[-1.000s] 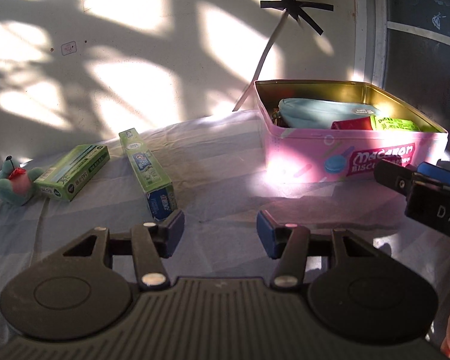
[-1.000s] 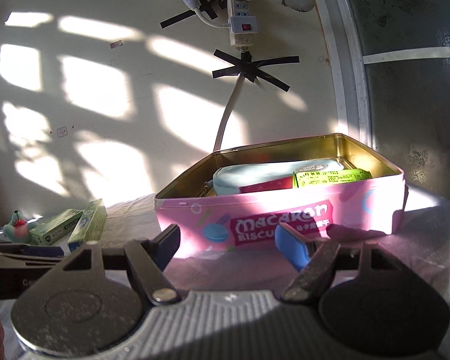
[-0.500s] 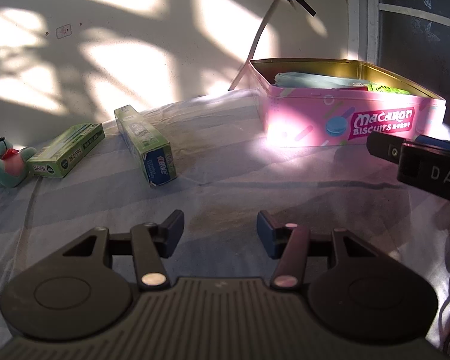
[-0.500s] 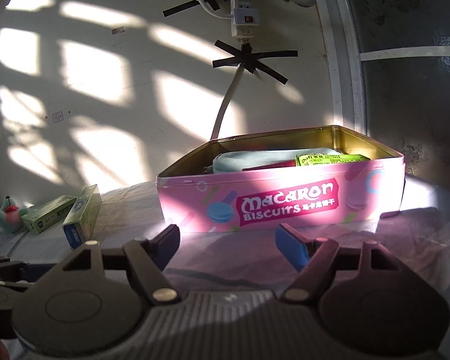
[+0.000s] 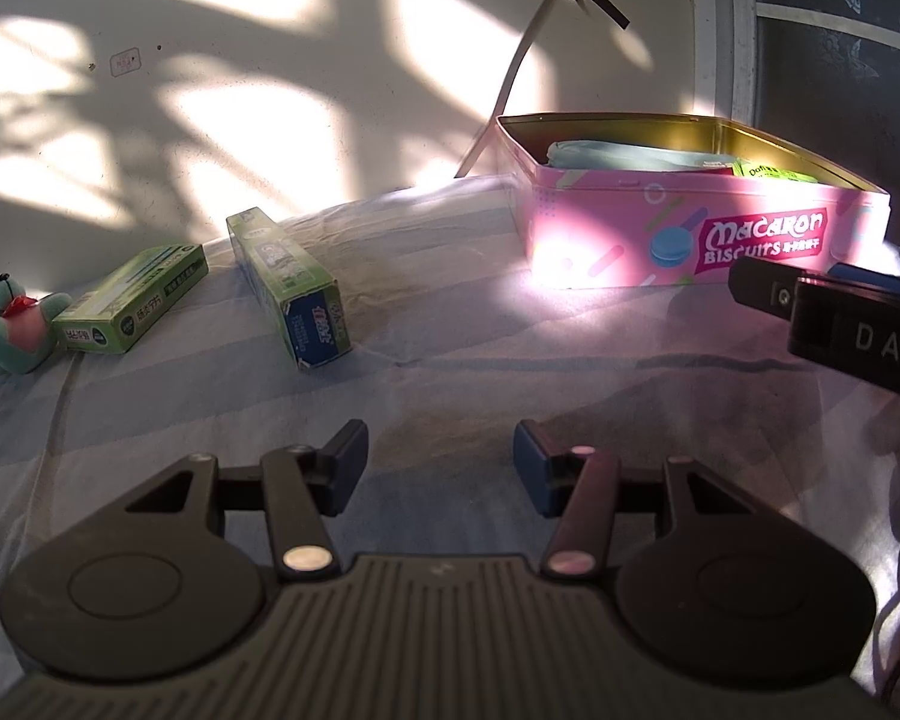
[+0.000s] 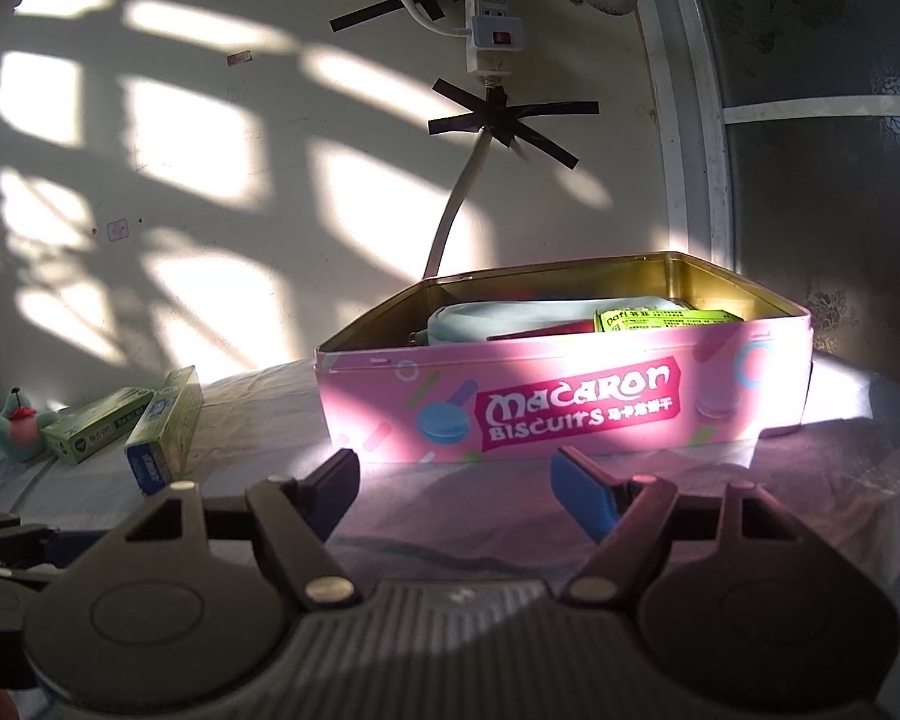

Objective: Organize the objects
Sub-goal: 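Move the right gripper back toward the Crest toothpaste box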

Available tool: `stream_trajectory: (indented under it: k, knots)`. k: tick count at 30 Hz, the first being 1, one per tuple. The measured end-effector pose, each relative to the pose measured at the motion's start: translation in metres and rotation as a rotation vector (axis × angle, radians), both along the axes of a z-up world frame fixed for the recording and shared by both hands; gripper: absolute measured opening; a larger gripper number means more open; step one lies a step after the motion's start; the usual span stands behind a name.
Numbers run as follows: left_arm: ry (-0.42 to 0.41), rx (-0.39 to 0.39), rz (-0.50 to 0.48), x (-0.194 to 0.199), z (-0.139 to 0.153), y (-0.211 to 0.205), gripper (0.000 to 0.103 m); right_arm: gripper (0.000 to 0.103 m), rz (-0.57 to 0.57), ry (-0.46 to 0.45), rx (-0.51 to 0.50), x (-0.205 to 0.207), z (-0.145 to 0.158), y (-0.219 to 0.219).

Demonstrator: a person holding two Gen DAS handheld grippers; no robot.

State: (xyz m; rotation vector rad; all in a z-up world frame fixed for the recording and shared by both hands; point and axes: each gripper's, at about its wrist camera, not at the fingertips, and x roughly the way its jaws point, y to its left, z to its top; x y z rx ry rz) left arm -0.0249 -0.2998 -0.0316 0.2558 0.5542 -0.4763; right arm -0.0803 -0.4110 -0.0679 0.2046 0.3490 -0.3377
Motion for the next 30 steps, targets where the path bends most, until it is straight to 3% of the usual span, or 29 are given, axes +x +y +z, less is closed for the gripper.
stream_trajectory:
  k: [16, 20, 25, 26, 28, 30]
  knots:
    - [0.004, -0.029, 0.016, 0.01, 0.003, 0.022, 0.061, 0.073, 0.031, 0.014, -0.079, 0.004, 0.002, 0.014]
    - [-0.028, -0.045, 0.124, 0.032, 0.011, 0.066, 0.061, 0.073, 0.128, 0.016, -0.111, 0.017, 0.009, 0.032]
    - [-0.033, -0.079, 0.379, 0.067, 0.01, 0.138, 0.062, 0.073, 0.346, 0.036, -0.151, 0.053, 0.022, 0.078]
    - [-0.002, -0.111, 0.426, 0.074, 0.009, 0.15, 0.061, 0.075, 0.377, 0.051, -0.156, 0.063, 0.023, 0.085]
    - [0.065, -0.234, 0.436, 0.082, 0.009, 0.168, 0.061, 0.075, 0.428, 0.095, -0.154, 0.093, 0.024, 0.104]
    - [0.05, -0.232, 0.448, 0.08, 0.01, 0.167, 0.061, 0.075, 0.438, 0.127, -0.147, 0.122, 0.021, 0.115]
